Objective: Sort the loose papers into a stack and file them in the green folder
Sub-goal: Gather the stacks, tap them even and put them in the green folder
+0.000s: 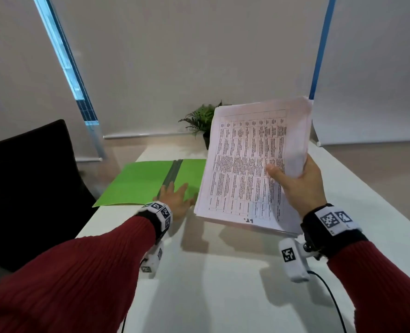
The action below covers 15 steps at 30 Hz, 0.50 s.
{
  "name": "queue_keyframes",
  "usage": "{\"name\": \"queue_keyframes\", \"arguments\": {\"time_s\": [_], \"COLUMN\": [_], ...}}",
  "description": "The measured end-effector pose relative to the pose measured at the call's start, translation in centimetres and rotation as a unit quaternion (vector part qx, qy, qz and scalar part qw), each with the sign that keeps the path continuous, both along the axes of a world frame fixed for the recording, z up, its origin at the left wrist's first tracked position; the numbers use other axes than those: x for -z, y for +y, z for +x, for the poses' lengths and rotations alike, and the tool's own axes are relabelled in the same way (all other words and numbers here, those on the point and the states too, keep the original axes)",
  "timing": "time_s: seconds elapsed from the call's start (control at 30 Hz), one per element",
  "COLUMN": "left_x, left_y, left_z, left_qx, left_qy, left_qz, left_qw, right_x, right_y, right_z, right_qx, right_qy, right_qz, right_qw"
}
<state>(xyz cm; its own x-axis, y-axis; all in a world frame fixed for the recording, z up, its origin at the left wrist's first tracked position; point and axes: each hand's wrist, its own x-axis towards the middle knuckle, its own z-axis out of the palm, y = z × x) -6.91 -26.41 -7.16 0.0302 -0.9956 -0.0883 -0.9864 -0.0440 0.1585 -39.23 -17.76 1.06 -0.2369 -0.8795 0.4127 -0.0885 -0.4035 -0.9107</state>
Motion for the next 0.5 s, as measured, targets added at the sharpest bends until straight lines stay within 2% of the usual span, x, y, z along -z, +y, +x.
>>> {"name": "queue_keyframes", "arguments": {"time_s": [0.13, 0.23, 0.37, 0.5], "left_x": [3.6, 5.2, 2.8, 0.8], "left_y": [-2.6, -4.5, -0.3, 6.6], "left_z": [1.5, 2.7, 1.2, 1.0], "left_qx": [0.061, 0.052, 0.068, 0.128], "left_qy": [-0.054, -0.059, -0.072, -0.105], "left_qz": [0.049, 0.086, 0.104, 0.108], "left_qw": [0.996, 0.993, 0.99, 0.98], "right_x": [1.0, 1.2, 1.3, 1.4], "right_y": [-1.2, -1.5, -1.0, 0.5], "right_z": [-0.5, -0.8, -0.5, 0.3], "right_qx": [0.008, 0.012, 0.003, -0.01], "right_qy": [-0.009, -0.011, -0.027, -0.04], "right_qz": [0.01, 0.01, 0.013, 0.033], "right_qw": [1.0, 1.0, 1.0, 0.999]}}
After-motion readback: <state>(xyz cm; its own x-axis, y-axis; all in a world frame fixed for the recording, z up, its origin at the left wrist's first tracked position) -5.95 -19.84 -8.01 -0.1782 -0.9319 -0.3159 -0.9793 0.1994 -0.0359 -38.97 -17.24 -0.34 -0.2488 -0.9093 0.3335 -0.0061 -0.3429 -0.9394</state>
